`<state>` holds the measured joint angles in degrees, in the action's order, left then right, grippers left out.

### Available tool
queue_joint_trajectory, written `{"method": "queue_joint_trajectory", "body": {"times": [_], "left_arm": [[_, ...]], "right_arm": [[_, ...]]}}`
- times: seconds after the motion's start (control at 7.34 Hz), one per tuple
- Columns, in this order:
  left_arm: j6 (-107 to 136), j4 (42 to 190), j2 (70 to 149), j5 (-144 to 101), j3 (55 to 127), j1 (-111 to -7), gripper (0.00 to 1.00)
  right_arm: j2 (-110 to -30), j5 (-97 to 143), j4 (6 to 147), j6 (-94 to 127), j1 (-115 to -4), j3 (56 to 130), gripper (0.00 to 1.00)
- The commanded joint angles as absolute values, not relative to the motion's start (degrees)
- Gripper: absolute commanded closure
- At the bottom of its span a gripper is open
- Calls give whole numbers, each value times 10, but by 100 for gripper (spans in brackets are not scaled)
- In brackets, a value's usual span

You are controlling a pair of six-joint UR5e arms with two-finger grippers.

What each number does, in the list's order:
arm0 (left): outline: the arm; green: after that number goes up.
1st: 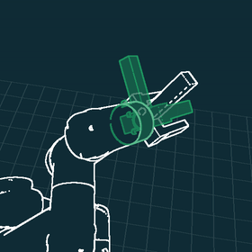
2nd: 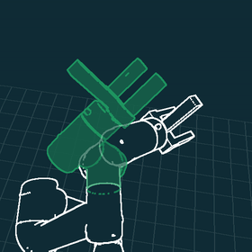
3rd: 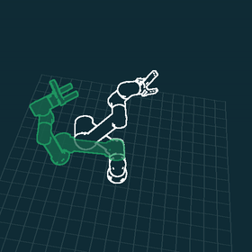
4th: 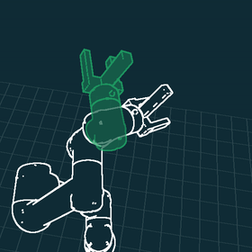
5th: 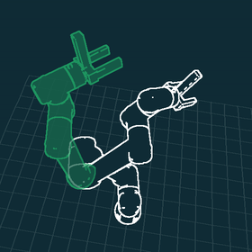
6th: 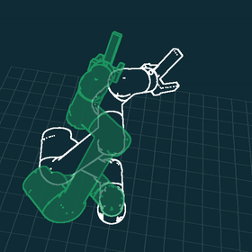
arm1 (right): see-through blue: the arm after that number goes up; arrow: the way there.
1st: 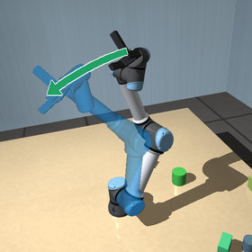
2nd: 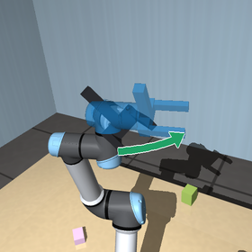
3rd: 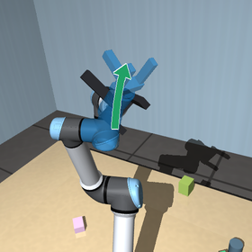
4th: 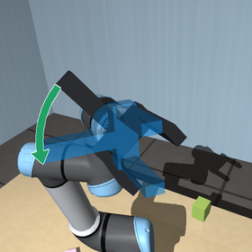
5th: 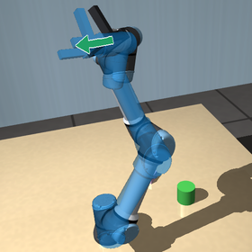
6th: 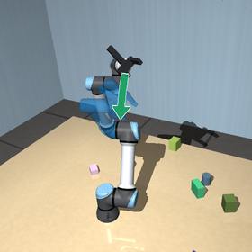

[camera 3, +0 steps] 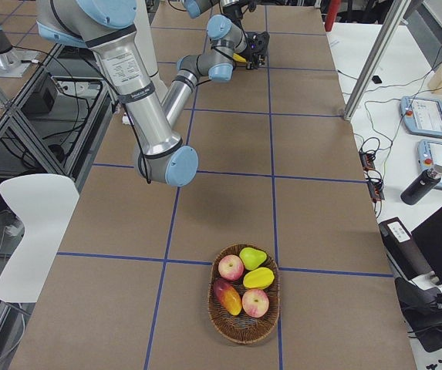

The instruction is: Transfer all bananas from basket to plate

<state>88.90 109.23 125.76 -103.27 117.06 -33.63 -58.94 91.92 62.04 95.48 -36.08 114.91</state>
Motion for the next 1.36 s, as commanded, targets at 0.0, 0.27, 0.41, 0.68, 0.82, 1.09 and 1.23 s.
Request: {"method": "queue_joint_trajectory", "body": {"times": [0.0,0.27,0.41,0.68,0.82,1.09,1.23], "left_arm": [[887,1096,1257,-1033,1170,-327,0],[884,1098,1256,-1032,1169,-323,6],[884,1098,1257,-1033,1170,-323,24],[881,1128,1254,-1033,1168,-312,82],[880,1135,1254,-1033,1167,-310,100],[880,1136,1257,-1033,1171,-308,100],[881,1136,1256,-1033,1170,-308,100]], "right_arm": [[-588,921,619,954,-355,1160,100],[-588,922,616,954,-354,1164,100],[-588,922,615,954,-352,1164,100],[-588,922,614,954,-352,1164,100],[-588,922,613,953,-352,1164,100],[-587,920,613,947,-352,1163,30],[-587,917,613,936,-352,1164,0]]}}
